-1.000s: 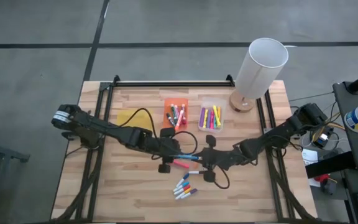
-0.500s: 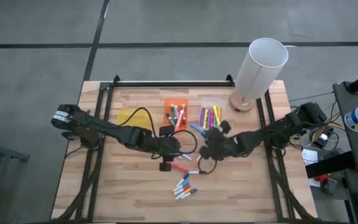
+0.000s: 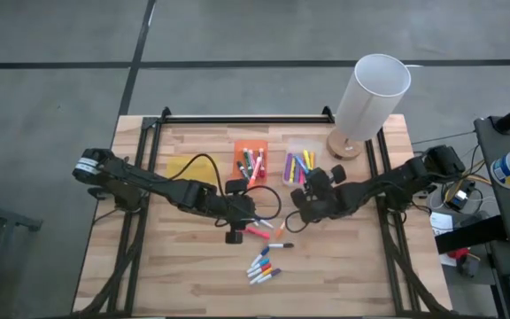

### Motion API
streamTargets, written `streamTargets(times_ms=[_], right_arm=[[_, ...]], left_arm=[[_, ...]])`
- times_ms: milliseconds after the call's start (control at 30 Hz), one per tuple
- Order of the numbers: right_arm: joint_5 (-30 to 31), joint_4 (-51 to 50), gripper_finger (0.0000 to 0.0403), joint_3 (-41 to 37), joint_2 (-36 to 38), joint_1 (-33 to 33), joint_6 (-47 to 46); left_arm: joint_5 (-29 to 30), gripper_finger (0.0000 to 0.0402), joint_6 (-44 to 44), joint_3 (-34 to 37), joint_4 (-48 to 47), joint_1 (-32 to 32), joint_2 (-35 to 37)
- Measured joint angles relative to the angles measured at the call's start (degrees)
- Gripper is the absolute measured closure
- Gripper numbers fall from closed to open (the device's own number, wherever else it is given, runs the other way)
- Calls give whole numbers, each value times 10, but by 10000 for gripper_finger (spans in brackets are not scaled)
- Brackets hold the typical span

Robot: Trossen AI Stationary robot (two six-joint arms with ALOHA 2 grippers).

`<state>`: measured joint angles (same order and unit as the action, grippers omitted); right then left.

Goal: Pick & Place Markers
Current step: Put the blue highlighter into the transparent bin, then put the dark pink highlighter into the transparent bin

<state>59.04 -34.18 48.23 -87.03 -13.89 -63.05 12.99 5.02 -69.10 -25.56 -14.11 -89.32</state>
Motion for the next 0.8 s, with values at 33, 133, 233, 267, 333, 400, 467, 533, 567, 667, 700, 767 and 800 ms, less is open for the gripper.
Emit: streamTargets(times_ms=[33, 133, 233, 267, 333, 400, 467, 533, 567, 667, 700, 767, 800], right_arm=[[-1, -7, 349, 0, -1, 3, -9], [-4, -11, 349, -2, -1, 14, -13], [-6, -14, 349, -3, -1, 22, -11], [-6, -14, 349, -3, -1, 24, -11], [-6, -14, 331, -4, -1, 25, -11], [-6, -15, 301, -6, -1, 26, -17], [-5, -15, 265, -6, -1, 26, -18], [-5, -15, 232, -6, -1, 26, -15], [-5, -15, 217, -6, -1, 26, -13], [-6, -14, 180, -6, -1, 23, 6], [-6, -14, 171, -6, -1, 20, 11], [-8, -11, 156, -7, -1, 10, 17], [-9, -11, 151, -7, -1, 4, 19]], left_arm=[[0, 239, 0, 0, 0, 0, 0], [0, 239, 0, 0, 0, 0, 0], [0, 239, 0, 0, 0, 0, 0], [0, 239, 0, 0, 0, 0, 0], [0, 239, 1, 0, 0, 0, 0], [0, 239, 6, 0, 0, 0, 0], [0, 239, 9, 0, 0, 0, 0], [0, 239, 9, 0, 0, 0, 0], [0, 239, 9, 0, 0, 0, 0], [0, 239, 9, 0, 0, 0, 0], [0, 239, 10, 0, 0, 0, 0], [0, 239, 10, 0, -2, 0, 0], [0, 239, 10, 0, -3, 0, 0]])
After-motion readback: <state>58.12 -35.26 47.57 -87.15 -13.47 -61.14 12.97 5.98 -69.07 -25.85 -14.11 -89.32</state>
